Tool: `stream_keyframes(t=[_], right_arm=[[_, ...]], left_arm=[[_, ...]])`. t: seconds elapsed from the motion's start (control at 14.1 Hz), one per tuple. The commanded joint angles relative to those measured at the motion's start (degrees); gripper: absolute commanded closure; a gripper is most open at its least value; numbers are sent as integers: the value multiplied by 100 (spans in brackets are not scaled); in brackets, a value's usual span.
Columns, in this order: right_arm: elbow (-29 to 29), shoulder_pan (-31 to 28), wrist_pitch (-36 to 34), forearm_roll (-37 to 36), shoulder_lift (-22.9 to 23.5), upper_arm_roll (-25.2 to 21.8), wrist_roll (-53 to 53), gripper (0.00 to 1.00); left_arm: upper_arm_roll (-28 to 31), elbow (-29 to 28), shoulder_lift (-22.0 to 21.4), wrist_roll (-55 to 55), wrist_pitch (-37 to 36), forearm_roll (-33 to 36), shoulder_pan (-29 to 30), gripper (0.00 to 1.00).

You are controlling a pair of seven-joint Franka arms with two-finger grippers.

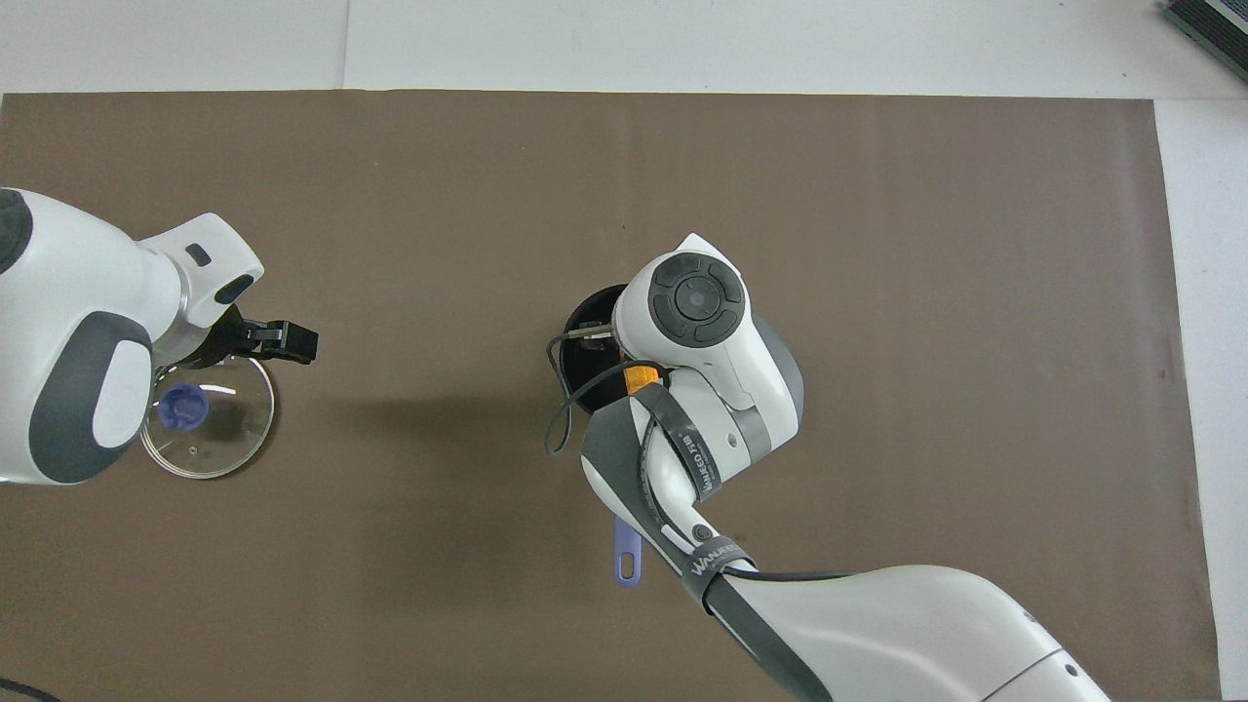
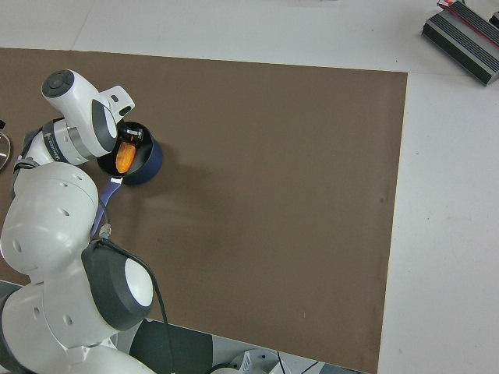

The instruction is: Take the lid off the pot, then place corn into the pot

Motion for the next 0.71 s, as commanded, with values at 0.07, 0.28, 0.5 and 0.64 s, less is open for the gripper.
stream_keyframes(t=[0.07, 0.28, 0.5, 0.64], right_arm=[[138, -43, 116, 159, 145, 49, -58, 100], [103, -34, 152, 168, 154, 49, -67, 100], [-11, -17, 169, 177, 137, 49, -67, 67], [-2, -17, 143, 177, 137, 49, -67, 30]], left_arm=[[50, 737, -37, 400, -867, 45, 11, 0], [50, 1167, -38, 418, -1350, 45, -7, 0], [68, 1799, -3, 427, -2070, 19, 37, 0], [94, 1995, -54, 340, -2431, -16, 55, 0]])
